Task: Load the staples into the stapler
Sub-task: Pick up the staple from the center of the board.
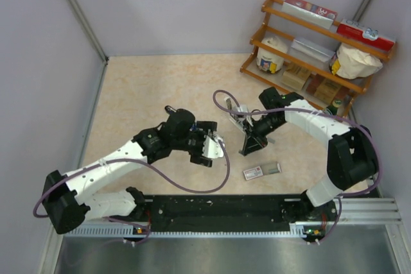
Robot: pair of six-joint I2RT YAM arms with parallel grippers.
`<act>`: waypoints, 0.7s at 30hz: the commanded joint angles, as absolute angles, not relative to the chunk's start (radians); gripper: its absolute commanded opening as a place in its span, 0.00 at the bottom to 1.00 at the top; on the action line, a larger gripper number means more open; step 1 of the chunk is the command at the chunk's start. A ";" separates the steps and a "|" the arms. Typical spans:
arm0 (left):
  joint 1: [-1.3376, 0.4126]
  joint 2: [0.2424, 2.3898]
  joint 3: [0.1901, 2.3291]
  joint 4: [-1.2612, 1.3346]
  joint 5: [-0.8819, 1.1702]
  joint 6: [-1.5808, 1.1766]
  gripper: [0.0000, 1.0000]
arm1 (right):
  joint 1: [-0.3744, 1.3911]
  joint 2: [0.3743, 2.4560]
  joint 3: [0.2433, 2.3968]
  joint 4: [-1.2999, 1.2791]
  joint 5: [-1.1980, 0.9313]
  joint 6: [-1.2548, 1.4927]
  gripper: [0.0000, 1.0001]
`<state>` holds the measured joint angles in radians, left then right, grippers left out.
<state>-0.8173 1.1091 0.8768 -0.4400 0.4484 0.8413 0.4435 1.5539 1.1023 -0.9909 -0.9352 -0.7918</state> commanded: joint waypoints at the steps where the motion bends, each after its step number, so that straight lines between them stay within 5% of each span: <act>1: -0.948 1.167 0.943 -0.336 0.214 1.003 0.92 | 0.425 1.597 1.170 -1.124 -1.095 -0.880 0.11; 21: -1.284 1.397 0.884 -0.048 -0.291 1.269 0.64 | 0.387 1.709 1.262 -1.408 -1.207 -1.127 0.12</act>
<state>-1.2613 1.3876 0.9077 -0.1493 -0.1982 1.2243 0.4015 1.7119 1.2255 -1.3163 -1.1519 -1.0515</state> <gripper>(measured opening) 0.651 0.118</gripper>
